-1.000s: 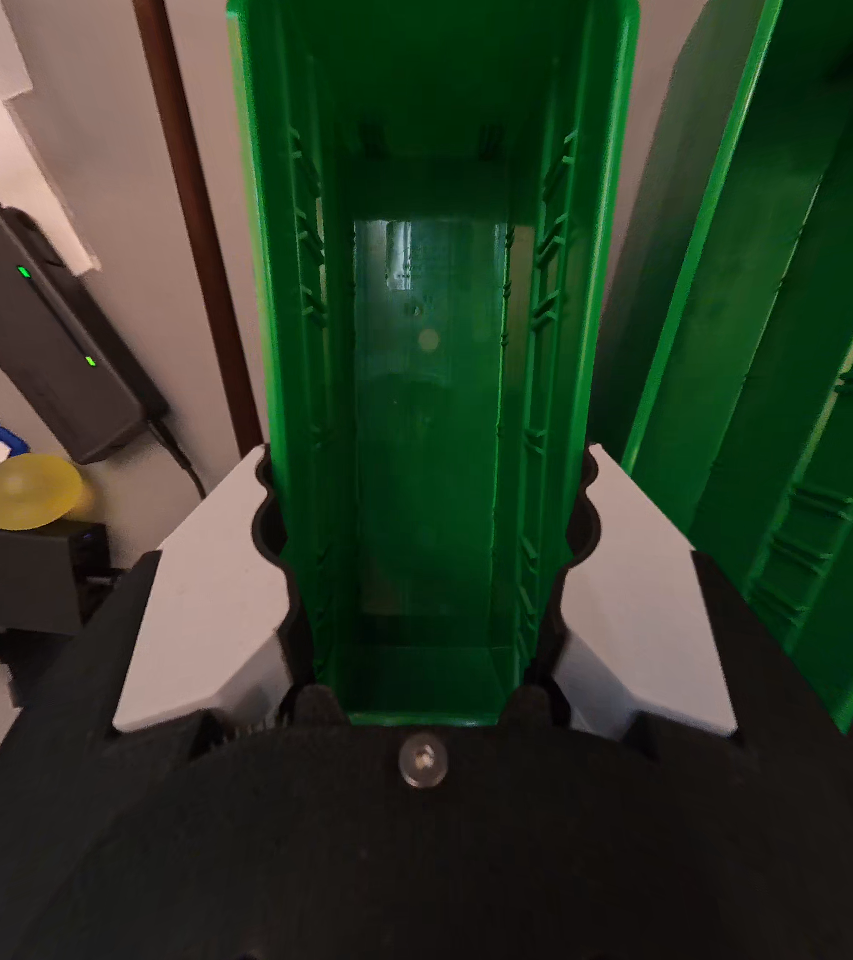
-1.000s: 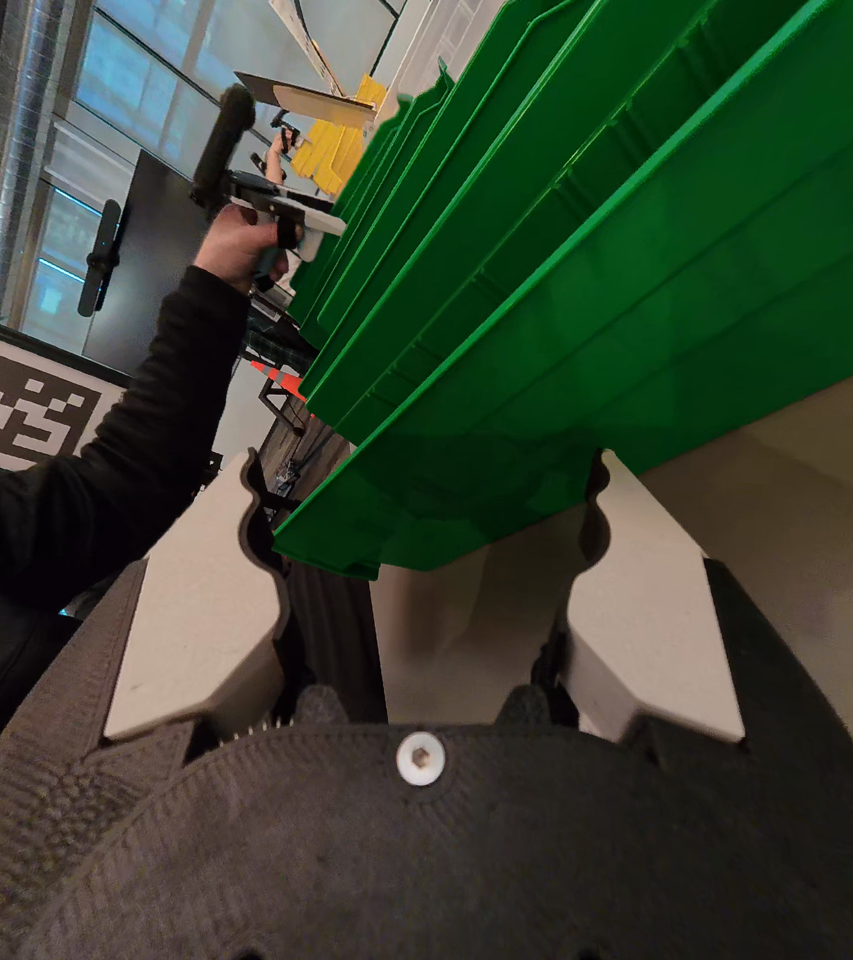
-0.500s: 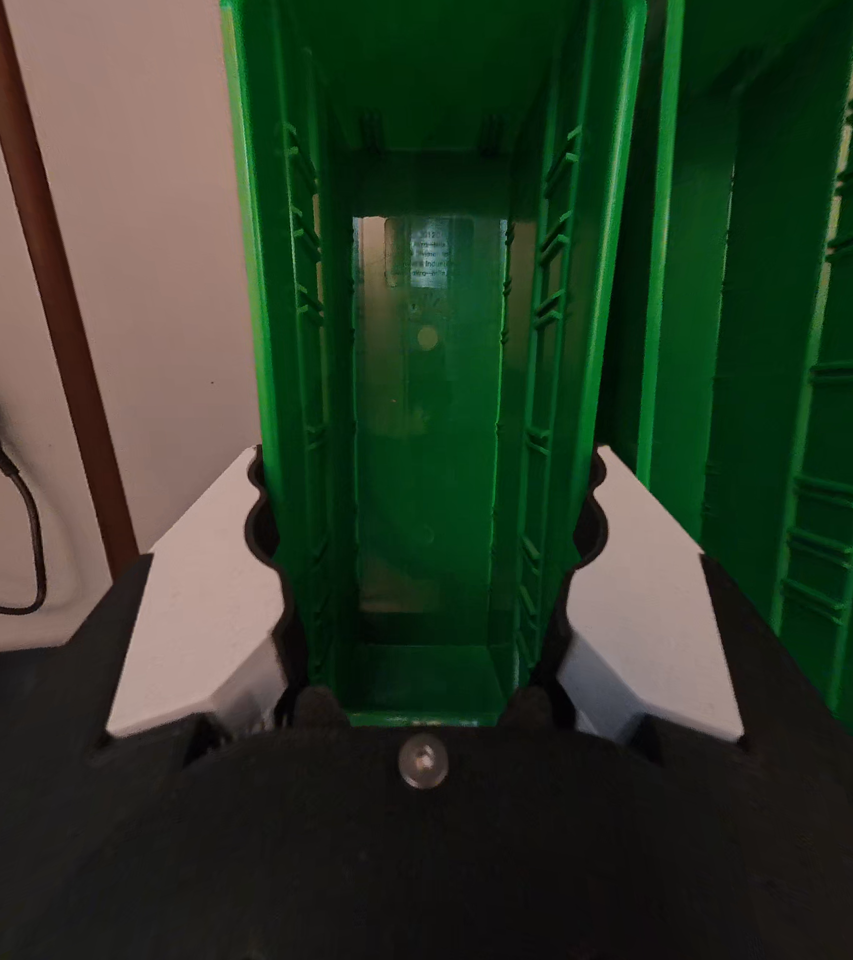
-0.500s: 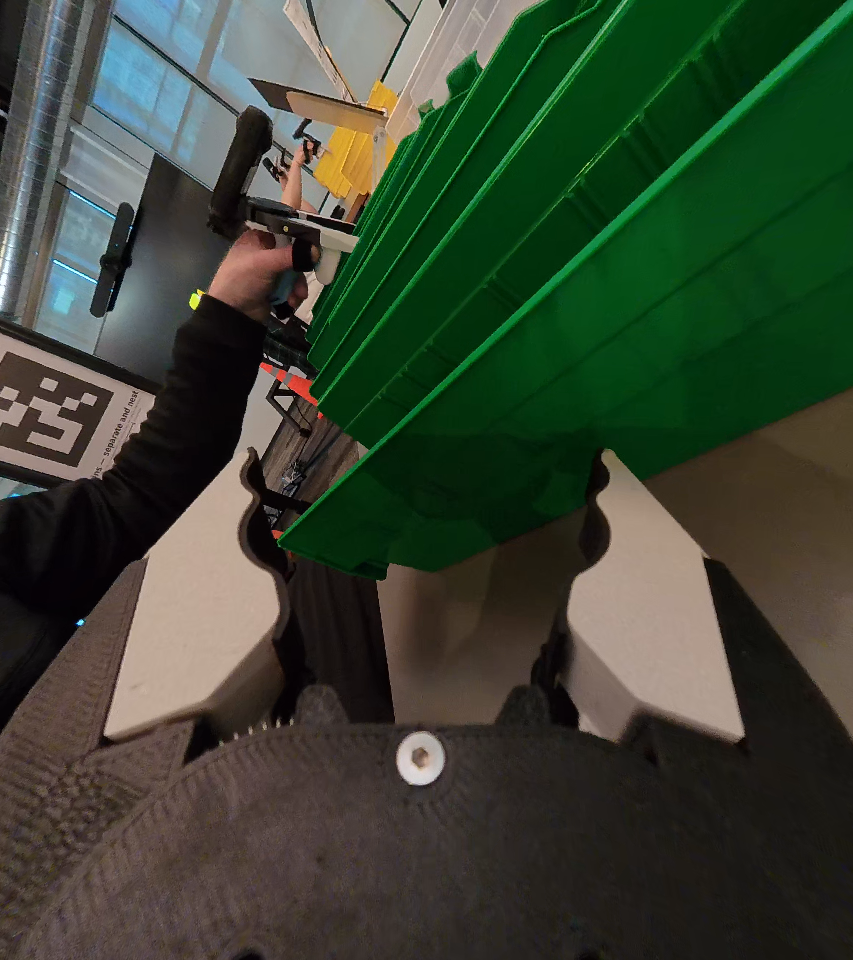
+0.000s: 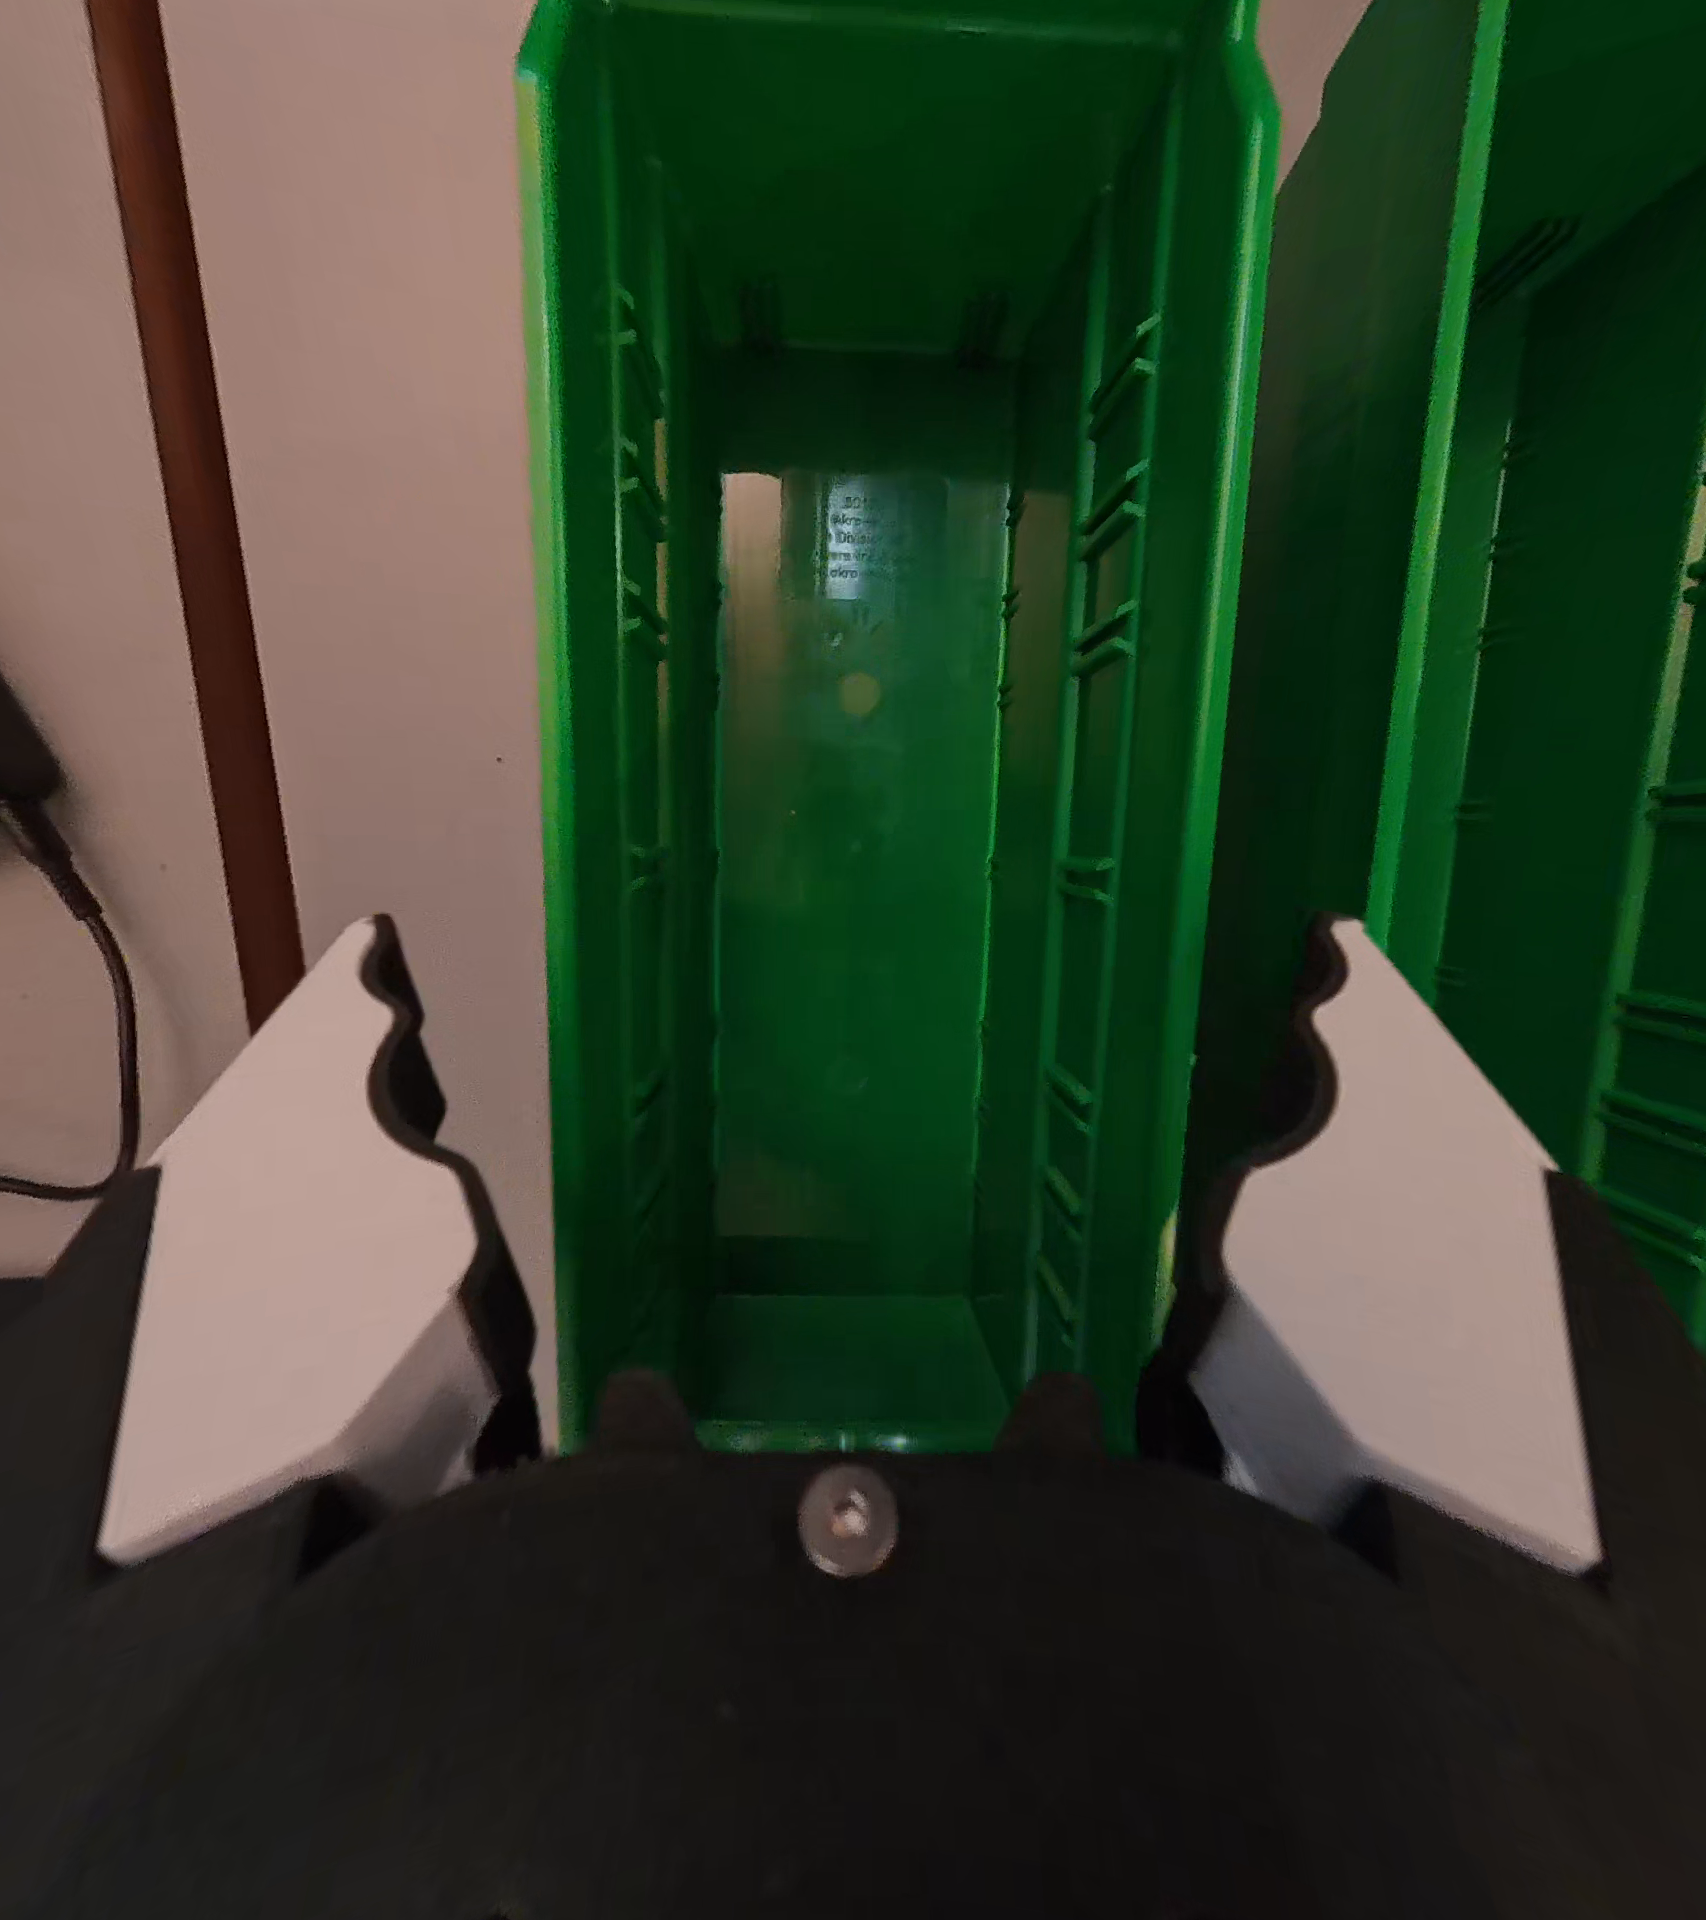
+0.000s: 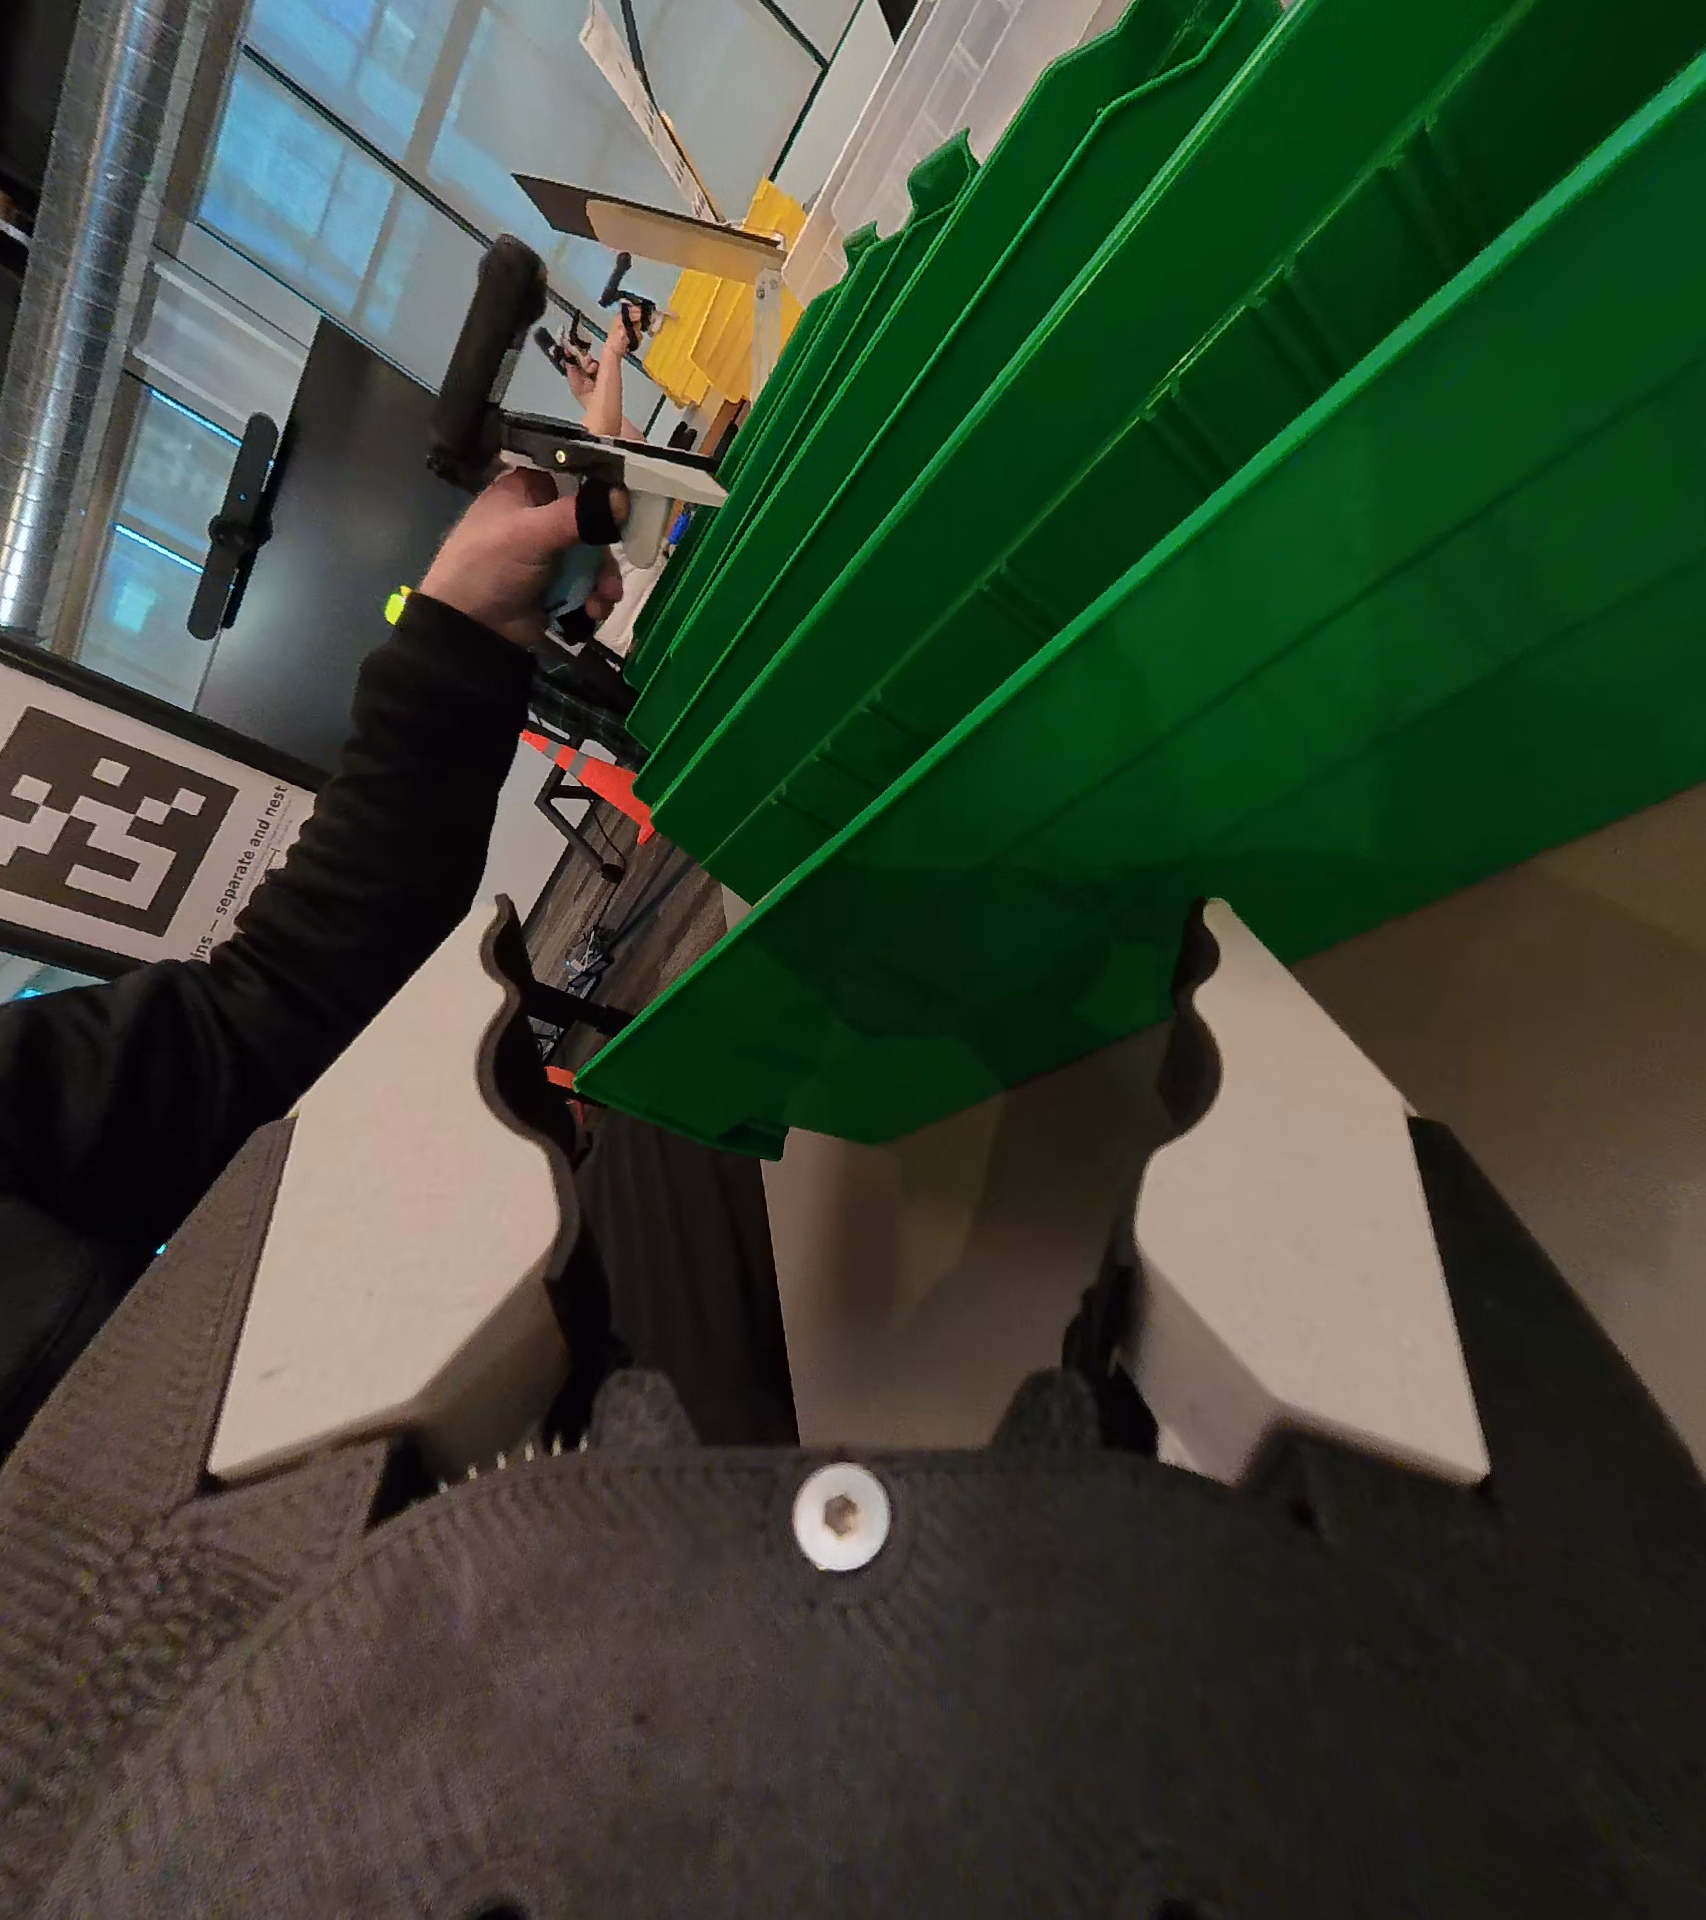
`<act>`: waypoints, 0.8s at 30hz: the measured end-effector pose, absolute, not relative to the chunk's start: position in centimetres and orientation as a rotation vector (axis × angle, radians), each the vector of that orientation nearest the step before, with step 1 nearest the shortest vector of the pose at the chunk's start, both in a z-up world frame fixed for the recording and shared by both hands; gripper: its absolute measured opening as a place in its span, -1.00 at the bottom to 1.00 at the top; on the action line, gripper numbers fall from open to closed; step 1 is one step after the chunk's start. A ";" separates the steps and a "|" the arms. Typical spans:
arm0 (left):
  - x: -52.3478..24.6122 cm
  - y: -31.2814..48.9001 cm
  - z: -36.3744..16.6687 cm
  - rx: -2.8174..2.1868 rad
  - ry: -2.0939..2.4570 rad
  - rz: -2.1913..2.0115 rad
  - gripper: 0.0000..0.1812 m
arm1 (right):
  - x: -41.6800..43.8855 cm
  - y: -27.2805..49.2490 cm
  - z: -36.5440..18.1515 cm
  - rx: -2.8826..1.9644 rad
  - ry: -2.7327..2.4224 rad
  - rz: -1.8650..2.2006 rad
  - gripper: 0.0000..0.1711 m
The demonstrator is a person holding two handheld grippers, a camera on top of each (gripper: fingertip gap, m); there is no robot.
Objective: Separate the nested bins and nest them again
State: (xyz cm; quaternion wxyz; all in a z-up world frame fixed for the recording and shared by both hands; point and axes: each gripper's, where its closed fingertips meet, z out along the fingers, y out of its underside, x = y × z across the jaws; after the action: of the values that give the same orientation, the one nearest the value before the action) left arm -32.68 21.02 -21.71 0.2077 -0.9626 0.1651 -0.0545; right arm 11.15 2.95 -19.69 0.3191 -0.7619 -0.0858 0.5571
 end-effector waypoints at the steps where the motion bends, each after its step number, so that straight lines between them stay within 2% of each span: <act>1: -32.9 21.0 -21.4 -2.669 0.462 -0.135 0.75 | 11.1 2.9 -19.7 -2.004 -0.227 1.465 0.42; 8: -30.6 19.9 -16.7 -2.528 0.547 -0.079 0.73 | 11.2 3.0 -19.9 -2.019 -0.237 1.433 0.41; 13: -25.5 17.8 -13.9 -2.411 0.687 -0.174 0.58 | 12.5 3.9 -19.8 -2.050 -0.210 1.257 0.38; 17: -21.7 15.3 -14.9 -2.424 0.837 -0.219 0.42 | 13.0 4.0 -20.1 -2.075 -0.211 1.210 0.37; 20: -20.6 14.5 -17.0 -2.477 0.909 -0.154 0.43 | 12.7 3.8 -20.4 -2.089 -0.209 1.236 0.36; 24: -17.3 13.7 -17.3 -2.435 0.963 -0.249 0.29 | 12.4 3.6 -20.4 -2.096 -0.237 1.221 0.36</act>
State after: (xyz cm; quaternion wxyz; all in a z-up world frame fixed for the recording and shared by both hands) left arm -17.31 13.74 -17.29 0.2529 -0.8957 0.3543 -0.0915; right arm 12.37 3.56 -20.39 0.3450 -0.8071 -0.0913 0.4703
